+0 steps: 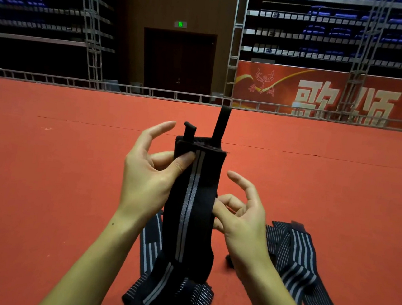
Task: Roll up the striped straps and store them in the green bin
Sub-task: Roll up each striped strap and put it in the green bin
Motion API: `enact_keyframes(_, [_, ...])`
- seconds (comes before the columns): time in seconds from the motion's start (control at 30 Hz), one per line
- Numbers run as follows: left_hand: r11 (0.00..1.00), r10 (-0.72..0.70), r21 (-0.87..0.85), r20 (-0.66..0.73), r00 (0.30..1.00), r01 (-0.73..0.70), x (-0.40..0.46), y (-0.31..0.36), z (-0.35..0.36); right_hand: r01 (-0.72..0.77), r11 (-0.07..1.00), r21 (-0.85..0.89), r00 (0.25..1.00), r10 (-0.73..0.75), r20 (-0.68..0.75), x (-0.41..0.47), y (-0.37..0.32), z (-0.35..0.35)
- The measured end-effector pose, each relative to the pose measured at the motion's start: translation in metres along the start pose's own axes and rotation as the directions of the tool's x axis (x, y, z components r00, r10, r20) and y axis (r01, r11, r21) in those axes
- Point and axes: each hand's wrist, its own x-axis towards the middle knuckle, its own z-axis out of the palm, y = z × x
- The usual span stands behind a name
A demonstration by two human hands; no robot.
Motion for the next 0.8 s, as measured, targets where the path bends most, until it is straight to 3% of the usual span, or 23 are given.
enact_keyframes(0.1, [0.999, -0.017, -0.038, -0.016, 1.000, 0.017, -0.004, -0.004, 0.002, -0.015, 1.000, -0.017, 1.000, 0.015, -0.025, -0.004, 0.003, 0.001])
enact_keyframes(0.27, [0.992, -0.083, -0.093, 0.013, 0.996, 0.084, -0.006, -0.009, 0.001, 0.120, 0.985, -0.122, 0.993, -0.120, 0.006, -0.005, -0.010, 0.005])
enact_keyframes(0.43, [0.991, -0.131, -0.025, 0.092, 0.987, 0.133, -0.004, -0.014, -0.008, 0.220, 0.960, -0.171, 0.974, -0.225, -0.009, -0.004, -0.024, 0.010])
enact_keyframes(0.67, [0.991, -0.117, -0.041, 0.174, 0.978, 0.126, -0.004, -0.012, -0.008, 0.170, 0.976, -0.137, 0.982, -0.179, -0.057, 0.005, -0.029, 0.013])
enact_keyframes(0.8, [0.983, -0.157, -0.073, 0.127, 0.979, 0.167, -0.004, -0.011, -0.004, 0.116, 0.987, -0.113, 0.989, -0.126, -0.082, 0.009, -0.024, 0.013])
